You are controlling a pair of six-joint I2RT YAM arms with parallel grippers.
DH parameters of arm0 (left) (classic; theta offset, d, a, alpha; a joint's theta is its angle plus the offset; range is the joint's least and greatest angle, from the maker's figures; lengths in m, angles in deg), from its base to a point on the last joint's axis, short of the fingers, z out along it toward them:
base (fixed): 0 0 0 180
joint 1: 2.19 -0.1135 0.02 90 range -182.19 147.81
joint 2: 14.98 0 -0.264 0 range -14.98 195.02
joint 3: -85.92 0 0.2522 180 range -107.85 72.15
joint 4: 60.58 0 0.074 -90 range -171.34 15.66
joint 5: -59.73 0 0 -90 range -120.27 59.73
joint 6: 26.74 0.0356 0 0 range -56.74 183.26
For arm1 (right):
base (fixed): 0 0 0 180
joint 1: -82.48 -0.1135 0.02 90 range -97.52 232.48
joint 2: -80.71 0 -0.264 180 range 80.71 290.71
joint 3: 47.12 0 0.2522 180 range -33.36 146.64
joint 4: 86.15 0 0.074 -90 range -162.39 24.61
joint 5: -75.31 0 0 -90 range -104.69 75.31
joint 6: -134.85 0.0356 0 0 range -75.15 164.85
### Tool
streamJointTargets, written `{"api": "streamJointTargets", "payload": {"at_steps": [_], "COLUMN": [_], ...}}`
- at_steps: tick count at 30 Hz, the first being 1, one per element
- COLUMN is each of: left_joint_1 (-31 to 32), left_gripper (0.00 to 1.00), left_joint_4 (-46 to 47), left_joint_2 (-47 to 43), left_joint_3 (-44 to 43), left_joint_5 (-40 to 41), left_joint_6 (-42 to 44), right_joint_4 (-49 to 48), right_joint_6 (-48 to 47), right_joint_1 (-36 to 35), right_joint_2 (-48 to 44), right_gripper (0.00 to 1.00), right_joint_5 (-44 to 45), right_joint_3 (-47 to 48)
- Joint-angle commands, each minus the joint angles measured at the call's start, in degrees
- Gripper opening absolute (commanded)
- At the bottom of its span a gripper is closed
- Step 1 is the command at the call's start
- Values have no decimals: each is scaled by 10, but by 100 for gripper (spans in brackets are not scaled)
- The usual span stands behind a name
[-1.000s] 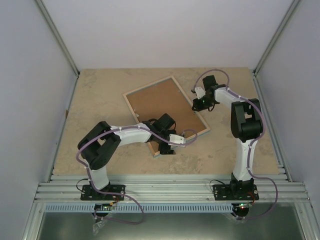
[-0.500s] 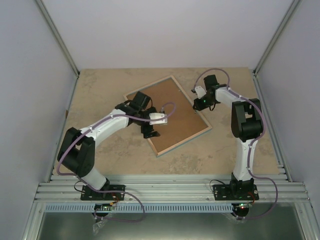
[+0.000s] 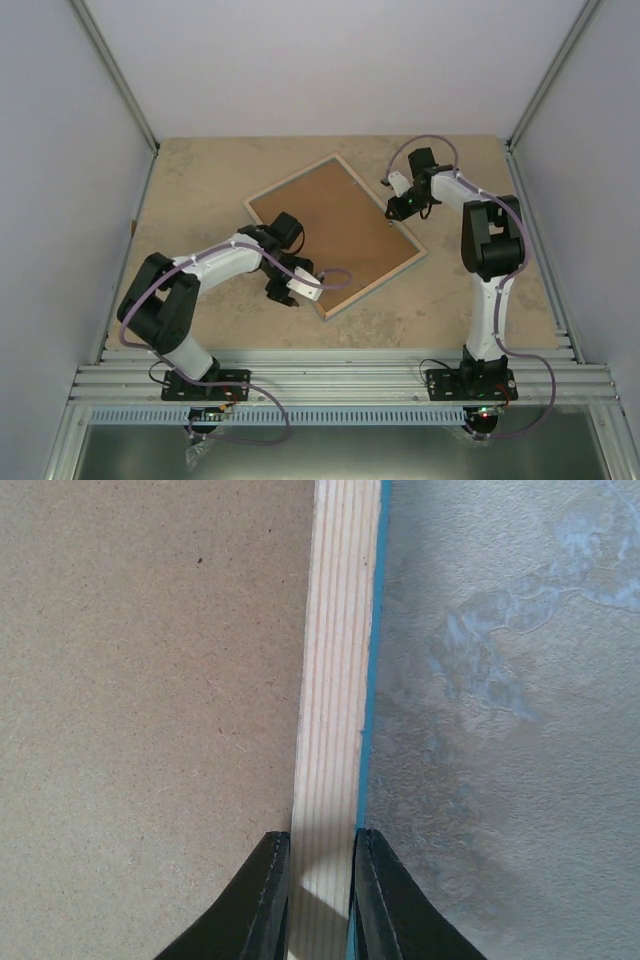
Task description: Put the photo into the frame
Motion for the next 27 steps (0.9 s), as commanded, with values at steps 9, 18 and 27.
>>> {"api": "streamJointTargets", "payload": {"at_steps": [9,18,27], "left_joint_1": [51,56,55], "left_gripper": [48,18,0], "left_joint_4": [49,46,-10], "left_joint_2": [58,67,65], "left_joint_3": [0,3,-91], "left_joint_5": [39,69,39], "left_joint_6": [104,110,52], "right_joint_4": [41,57,-8], "right_joint_6": [-50,-72,-106], "right_joint_1": [1,2,58], "right_joint_2": [36,15,-131], "right_gripper": [1,40,75], "right_joint_5": [-9,-22,-89], "right_joint_3": [14,30,-13]}}
